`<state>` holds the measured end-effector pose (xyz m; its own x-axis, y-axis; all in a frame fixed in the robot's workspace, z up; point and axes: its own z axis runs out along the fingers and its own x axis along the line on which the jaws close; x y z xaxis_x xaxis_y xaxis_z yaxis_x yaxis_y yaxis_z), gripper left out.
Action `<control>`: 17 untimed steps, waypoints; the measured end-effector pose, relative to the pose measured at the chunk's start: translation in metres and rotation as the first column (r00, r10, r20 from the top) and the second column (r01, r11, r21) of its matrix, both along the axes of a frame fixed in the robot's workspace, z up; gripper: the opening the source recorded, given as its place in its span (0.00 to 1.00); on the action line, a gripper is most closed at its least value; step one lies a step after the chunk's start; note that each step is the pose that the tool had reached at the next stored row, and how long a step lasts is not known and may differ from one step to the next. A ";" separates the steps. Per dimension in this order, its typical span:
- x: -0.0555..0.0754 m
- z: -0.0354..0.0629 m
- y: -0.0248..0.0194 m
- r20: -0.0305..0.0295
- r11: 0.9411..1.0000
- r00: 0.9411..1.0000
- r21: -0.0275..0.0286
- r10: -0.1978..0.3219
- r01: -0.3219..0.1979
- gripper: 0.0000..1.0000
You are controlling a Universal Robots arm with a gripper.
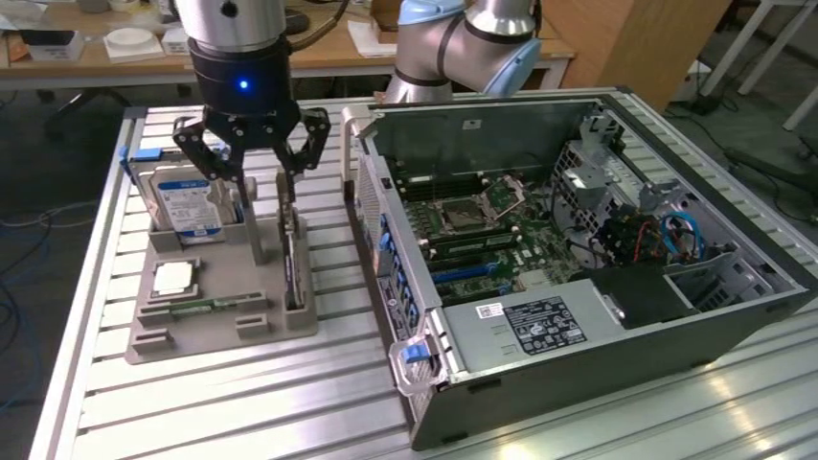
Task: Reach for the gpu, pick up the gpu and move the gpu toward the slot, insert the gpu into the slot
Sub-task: 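Pick up the gpu and move the gpu toward the slot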
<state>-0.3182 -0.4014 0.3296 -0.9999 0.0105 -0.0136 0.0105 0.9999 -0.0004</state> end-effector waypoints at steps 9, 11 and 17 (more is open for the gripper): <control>0.000 -0.0163 -0.0014 0.000 1.000 1.000 0.000 0.000 0.000 0.53; 0.000 -0.0199 -0.0014 0.000 1.000 1.000 0.000 0.000 0.000 0.53; 0.000 -0.0309 -0.0015 0.000 1.000 1.000 0.001 0.000 0.000 0.53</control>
<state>-0.3182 -0.4029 0.2987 -0.9999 0.0107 -0.0136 0.0106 0.9999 0.0006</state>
